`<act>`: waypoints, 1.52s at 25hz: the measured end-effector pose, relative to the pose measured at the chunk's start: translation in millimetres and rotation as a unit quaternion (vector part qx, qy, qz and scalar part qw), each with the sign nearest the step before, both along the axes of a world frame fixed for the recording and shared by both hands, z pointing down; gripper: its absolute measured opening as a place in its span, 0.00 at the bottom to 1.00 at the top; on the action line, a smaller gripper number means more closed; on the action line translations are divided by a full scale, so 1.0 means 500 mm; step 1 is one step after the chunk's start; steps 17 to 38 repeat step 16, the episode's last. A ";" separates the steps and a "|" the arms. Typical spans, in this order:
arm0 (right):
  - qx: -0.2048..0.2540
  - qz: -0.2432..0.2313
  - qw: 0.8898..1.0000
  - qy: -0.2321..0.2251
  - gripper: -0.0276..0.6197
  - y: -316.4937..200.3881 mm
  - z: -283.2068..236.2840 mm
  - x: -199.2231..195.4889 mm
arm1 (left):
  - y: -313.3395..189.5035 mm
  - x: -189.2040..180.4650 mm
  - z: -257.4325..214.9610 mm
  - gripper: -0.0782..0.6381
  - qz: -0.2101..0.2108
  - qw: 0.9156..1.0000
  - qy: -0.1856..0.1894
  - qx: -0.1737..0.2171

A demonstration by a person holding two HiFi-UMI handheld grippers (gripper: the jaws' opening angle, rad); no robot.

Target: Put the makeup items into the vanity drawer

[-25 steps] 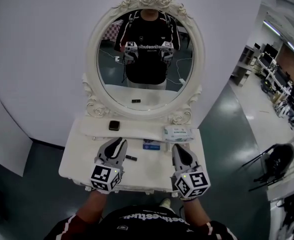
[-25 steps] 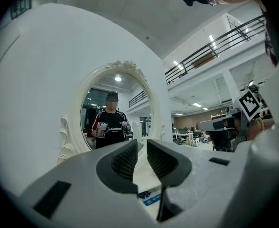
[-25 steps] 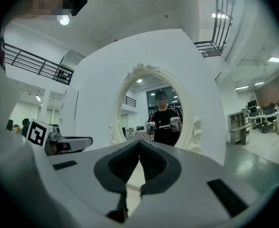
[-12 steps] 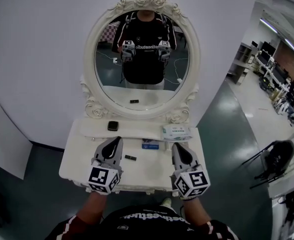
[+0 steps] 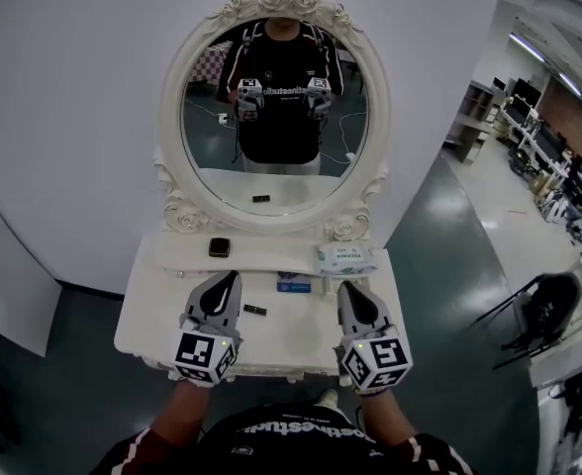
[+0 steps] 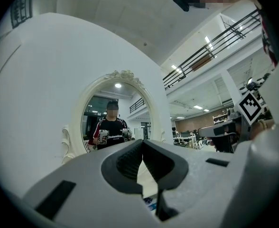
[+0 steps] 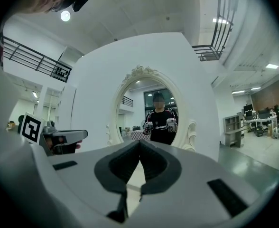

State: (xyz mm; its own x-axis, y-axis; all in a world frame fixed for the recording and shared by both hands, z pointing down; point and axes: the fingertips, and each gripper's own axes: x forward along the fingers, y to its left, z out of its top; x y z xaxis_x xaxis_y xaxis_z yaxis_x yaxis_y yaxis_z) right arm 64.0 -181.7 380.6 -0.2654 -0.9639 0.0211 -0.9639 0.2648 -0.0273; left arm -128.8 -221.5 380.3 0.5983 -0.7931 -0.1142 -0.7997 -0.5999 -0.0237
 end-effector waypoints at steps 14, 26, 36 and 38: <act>0.001 0.013 1.000 0.001 0.03 0.007 0.008 0.014 | 0.003 0.020 0.005 0.12 0.016 1.000 -0.004 -0.002; 0.002 0.014 1.000 0.003 0.03 0.006 0.008 0.015 | 0.002 0.023 0.007 0.12 0.019 1.000 -0.008 -0.002; 0.002 0.014 1.000 0.003 0.03 0.006 0.008 0.015 | 0.002 0.023 0.007 0.12 0.019 1.000 -0.008 -0.002; 0.002 0.014 1.000 0.003 0.03 0.006 0.008 0.015 | 0.002 0.023 0.007 0.12 0.019 1.000 -0.008 -0.002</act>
